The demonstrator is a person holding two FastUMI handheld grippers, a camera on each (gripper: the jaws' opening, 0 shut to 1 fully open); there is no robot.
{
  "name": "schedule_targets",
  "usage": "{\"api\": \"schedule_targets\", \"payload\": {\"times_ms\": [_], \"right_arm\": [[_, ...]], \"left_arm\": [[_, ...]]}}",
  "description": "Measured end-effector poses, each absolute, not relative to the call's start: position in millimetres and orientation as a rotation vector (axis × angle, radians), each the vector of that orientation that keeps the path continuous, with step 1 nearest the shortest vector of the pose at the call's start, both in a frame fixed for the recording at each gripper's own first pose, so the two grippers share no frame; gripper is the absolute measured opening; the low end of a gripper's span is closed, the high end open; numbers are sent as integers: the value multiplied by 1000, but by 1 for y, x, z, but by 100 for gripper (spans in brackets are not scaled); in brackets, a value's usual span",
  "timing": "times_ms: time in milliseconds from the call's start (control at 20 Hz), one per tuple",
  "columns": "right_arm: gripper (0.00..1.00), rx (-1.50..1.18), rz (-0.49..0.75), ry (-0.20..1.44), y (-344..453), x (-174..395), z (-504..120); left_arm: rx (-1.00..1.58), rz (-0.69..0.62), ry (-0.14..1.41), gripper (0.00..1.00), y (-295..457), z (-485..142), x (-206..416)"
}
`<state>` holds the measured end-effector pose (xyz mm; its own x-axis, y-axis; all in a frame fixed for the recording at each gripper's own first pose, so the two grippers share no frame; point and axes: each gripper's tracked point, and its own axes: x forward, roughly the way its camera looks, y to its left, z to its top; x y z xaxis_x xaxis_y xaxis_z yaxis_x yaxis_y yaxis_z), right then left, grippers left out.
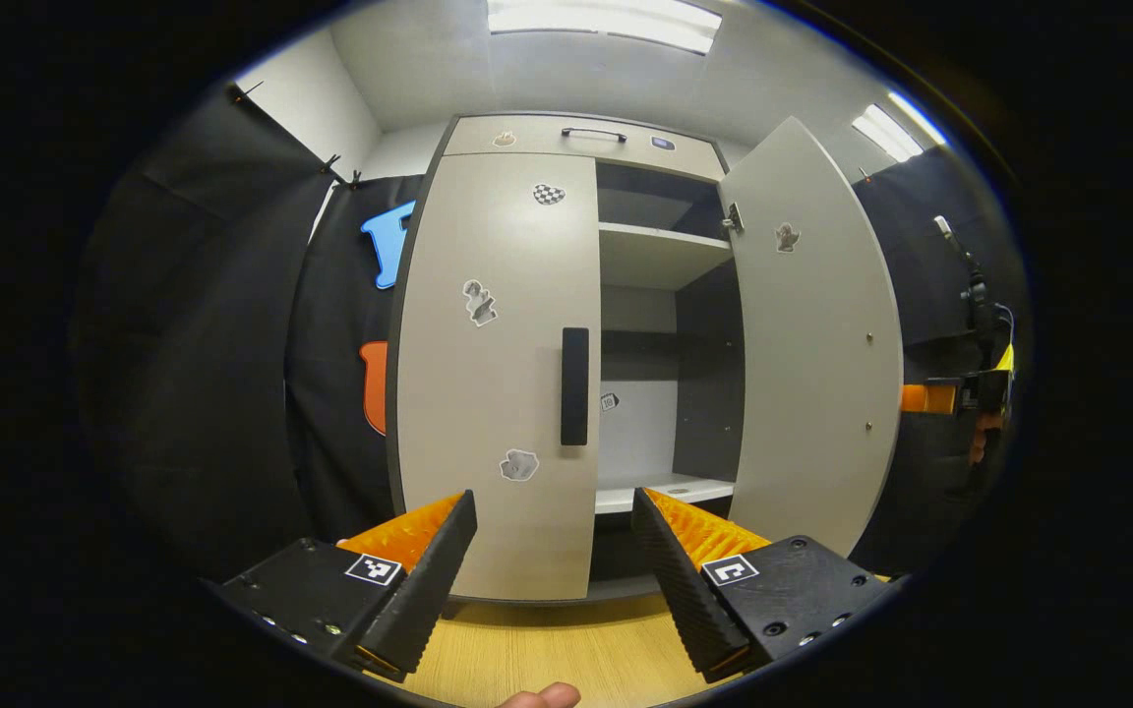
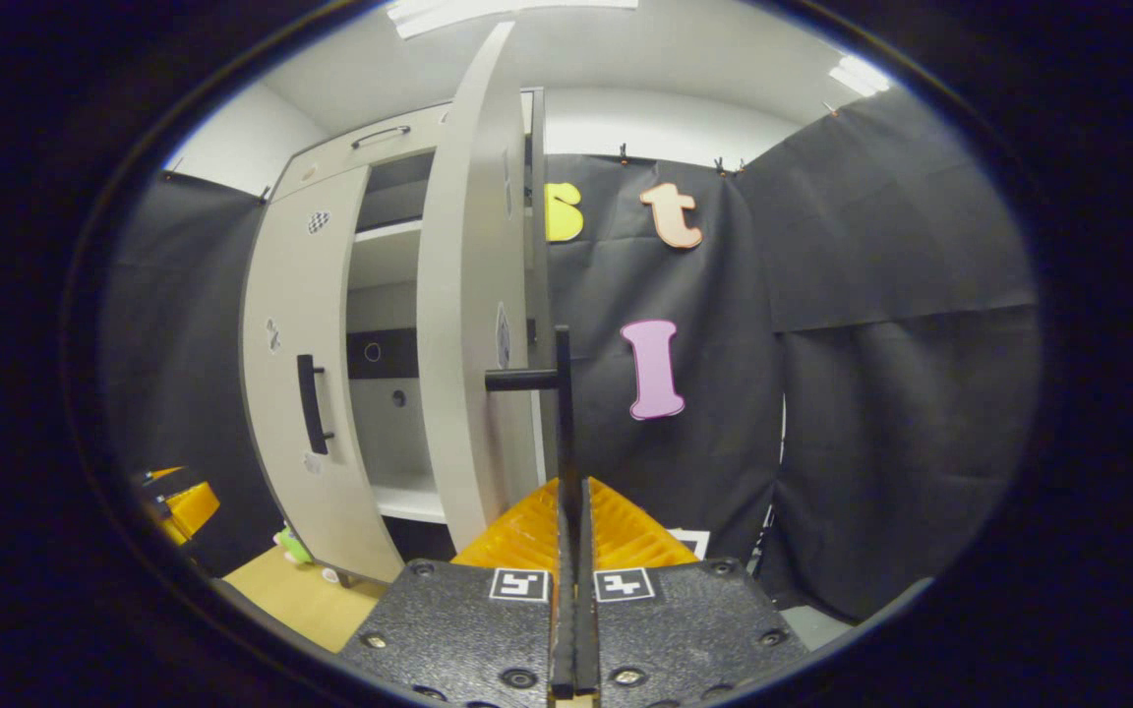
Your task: Open the right door of the double-door shoe cabinet with the right hand, and open the left door with the left hand.
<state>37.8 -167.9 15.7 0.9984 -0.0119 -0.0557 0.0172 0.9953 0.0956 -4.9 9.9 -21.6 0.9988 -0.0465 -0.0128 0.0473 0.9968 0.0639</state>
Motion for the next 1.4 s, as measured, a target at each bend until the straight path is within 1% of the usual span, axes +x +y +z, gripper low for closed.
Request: {"api": "schedule_targets", "payload": {"times_ms": [100,250,450,600,650,700,750,850,950,1000,1150,1300,1400], "right_arm": [[4,117,-25,19,-166,9,17],[4,136,47,19,-127,-30,-2],[4,22,54,68,-96,-37,-25],[4,22,99,73,-67,-31,-26],[20,23,108,64,-62,-31,-23],[31,19,106,51,-50,-24,-13],[54,8,92,40,-50,-21,-12],[75,-16,70,27,-49,-14,-11],[83,-27,80,15,-45,-9,-15],[85,-22,91,12,-43,-8,-20],[85,11,134,47,-35,-8,-41],[86,33,161,64,-35,-11,-47],[85,51,166,55,-40,-15,-46]], "left_arm": [[69,-28,-4,95,13,-20,-5],[48,-29,2,95,11,-22,-5],[57,-45,7,95,11,-22,-7],[64,-60,-10,95,8,-22,-5],[66,-63,-5,95,8,-23,-6],[61,-62,-4,95,8,-22,-7],[51,-66,-9,95,7,-20,-7],[23,-89,-26,95,0,-16,-7],[4,-102,-25,95,-8,-15,-4],[-4,-100,-25,95,-8,-13,0],[-11,-104,-52,95,-16,8,31],[0,-110,-53,95,-26,22,76],[7,-93,-61,95,-31,26,104]]}}
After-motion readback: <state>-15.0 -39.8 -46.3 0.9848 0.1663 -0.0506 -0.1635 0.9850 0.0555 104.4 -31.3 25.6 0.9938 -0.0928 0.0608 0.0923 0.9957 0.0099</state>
